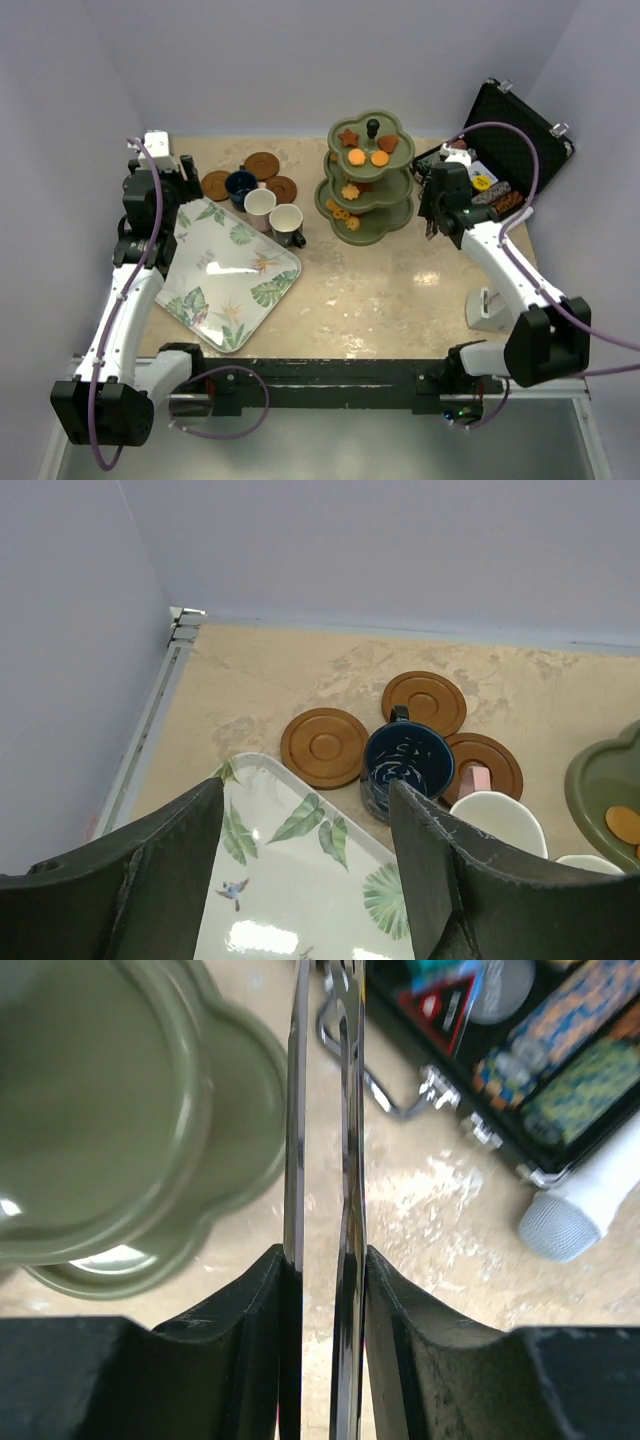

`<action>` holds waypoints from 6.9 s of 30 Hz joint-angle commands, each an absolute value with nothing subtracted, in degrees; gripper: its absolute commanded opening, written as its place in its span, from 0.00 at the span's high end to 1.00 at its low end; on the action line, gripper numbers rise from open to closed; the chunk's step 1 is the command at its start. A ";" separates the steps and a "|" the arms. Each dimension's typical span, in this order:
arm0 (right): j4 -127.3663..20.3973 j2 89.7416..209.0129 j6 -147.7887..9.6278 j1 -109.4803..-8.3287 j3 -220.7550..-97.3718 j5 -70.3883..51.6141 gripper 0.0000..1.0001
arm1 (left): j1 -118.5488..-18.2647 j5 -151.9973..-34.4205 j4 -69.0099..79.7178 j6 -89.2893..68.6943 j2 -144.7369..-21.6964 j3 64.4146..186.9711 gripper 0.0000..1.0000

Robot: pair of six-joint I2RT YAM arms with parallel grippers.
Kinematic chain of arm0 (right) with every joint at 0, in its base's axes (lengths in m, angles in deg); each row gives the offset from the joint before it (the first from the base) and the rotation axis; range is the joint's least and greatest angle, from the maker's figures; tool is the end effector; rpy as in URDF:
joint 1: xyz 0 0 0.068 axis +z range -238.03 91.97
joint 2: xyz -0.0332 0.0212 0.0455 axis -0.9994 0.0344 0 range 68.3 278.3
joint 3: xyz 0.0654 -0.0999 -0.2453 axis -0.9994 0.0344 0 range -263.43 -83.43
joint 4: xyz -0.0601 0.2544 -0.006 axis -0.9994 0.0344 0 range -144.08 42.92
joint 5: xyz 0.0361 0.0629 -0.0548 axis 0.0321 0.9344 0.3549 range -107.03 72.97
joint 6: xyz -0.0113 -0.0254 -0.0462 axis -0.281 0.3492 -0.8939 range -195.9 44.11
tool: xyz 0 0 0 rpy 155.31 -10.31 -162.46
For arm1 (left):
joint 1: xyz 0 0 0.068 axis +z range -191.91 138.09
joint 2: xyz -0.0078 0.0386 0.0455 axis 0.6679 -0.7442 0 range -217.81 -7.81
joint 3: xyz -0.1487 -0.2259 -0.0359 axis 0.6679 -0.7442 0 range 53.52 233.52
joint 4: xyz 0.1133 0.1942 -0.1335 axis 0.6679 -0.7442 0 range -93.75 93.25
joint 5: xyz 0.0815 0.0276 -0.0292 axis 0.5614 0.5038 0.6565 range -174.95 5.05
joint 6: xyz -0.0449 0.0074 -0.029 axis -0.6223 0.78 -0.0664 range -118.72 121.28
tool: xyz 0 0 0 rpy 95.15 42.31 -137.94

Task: Serve the afternoon tea
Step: Place the clamp at the center of the board, then pick up the cup at the center of the board.

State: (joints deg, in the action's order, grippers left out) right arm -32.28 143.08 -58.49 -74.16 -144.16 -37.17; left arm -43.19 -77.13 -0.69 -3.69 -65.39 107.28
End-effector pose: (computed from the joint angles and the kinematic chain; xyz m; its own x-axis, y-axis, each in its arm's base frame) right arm 0.2845 0.0576 0.3041 -0.5288 0.1587 -0.8338 0.2139 0.9756 0.0500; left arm 0.2352 -0.0004 0.3651 -0.1249 -0.0830 -0.9887 -0.1239 0.9900 -0.0675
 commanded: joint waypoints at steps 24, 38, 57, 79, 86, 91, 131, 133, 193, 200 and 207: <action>-28.51 157.24 -45.40 -74.41 -134.84 -36.89 0.49 | -50.69 -72.73 1.49 -0.74 -63.10 107.14 0.28; -25.69 155.94 -41.97 -74.32 -135.64 -41.72 0.15 | -54.83 -72.72 2.28 0.67 -62.04 106.61 0.28; -26.19 117.37 -44.94 -74.14 -141.43 -41.30 0.04 | -54.74 -81.96 -0.35 -3.02 -67.48 109.24 0.26; -45.65 143.77 -57.08 -34.26 -156.54 -41.02 0.21 | -45.77 -80.65 -0.36 -7.86 -71.71 108.90 0.26; -44.67 160.48 -59.19 -31.69 -164.28 -38.04 0.31 | -45.77 -76.77 0.79 -7.59 -70.83 107.66 0.26; -46.71 169.17 -63.76 -31.61 -172.44 -34.43 0.34 | -45.51 -75.55 1.84 -7.07 -71.00 106.88 0.25; -43.36 200.93 -68.25 -41.54 -205.95 -27.31 0.30 | -39.88 -94.79 -2.20 -10.50 -110.28 129.02 0.31; -43.53 200.14 -68.16 -41.54 -204.55 -27.57 0.32 | -40.32 -94.62 -2.72 -10.32 -111.34 129.63 0.31; -41.25 201.27 -66.67 -42.68 -215.18 -23.96 0.15 | -35.59 -78.09 -6.16 -15.59 -116.61 148.79 1.00; -41.95 207.07 -62.80 -44.52 -221.14 -25.55 0.17 | -32.68 -81.87 -6.86 -17.26 -124.25 156.96 1.00; -43.36 212.70 -60.78 -45.23 -225.46 -27.04 0.27 | -32.42 -83.54 -7.04 -17.26 -128.40 160.93 1.00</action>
